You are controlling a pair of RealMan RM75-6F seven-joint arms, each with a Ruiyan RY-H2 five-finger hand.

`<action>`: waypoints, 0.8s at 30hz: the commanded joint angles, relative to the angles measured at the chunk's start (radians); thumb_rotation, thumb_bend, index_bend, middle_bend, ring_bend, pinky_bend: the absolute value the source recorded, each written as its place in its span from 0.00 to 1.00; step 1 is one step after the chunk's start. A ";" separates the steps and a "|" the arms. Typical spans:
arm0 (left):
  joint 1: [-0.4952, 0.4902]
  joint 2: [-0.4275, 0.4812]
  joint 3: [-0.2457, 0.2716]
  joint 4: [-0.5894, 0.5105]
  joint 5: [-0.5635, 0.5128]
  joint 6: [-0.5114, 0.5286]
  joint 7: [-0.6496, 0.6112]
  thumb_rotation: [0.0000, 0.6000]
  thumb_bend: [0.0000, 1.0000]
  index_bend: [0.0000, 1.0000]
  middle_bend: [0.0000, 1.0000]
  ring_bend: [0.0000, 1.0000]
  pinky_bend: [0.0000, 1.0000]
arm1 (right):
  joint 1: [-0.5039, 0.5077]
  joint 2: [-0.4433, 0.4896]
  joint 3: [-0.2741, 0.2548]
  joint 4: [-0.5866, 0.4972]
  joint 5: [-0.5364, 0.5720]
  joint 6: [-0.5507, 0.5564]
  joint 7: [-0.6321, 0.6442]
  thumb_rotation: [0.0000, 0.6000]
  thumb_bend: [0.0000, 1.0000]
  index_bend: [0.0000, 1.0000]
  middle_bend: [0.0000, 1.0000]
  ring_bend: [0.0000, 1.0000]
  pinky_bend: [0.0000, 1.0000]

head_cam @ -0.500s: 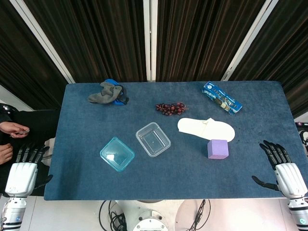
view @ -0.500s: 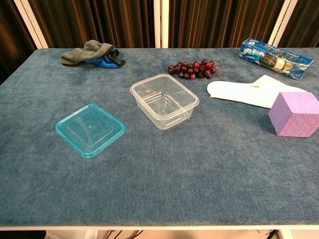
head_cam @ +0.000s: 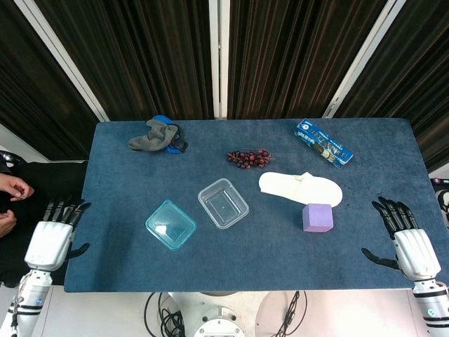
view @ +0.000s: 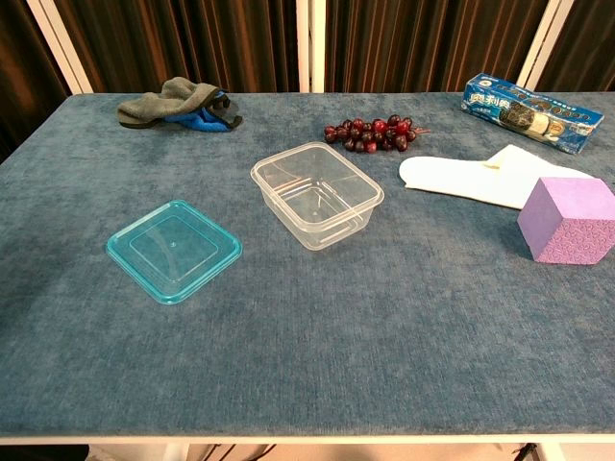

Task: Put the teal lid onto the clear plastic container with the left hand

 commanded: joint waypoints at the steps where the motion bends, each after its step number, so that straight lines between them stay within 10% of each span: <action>1: -0.104 0.027 -0.010 -0.005 0.070 -0.114 -0.021 1.00 0.05 0.17 0.14 0.00 0.00 | 0.005 0.010 0.002 -0.015 -0.014 0.006 -0.014 1.00 0.10 0.00 0.02 0.00 0.00; 15: -0.502 -0.045 -0.032 0.087 0.038 -0.696 0.048 1.00 0.05 0.06 0.06 0.00 0.00 | -0.013 0.039 -0.007 -0.073 -0.038 0.044 -0.067 1.00 0.10 0.00 0.02 0.00 0.00; 24: -0.580 -0.137 0.000 0.197 0.013 -0.782 0.070 1.00 0.05 0.02 0.01 0.00 0.00 | -0.039 0.037 -0.013 -0.084 -0.023 0.064 -0.080 1.00 0.10 0.00 0.02 0.00 0.00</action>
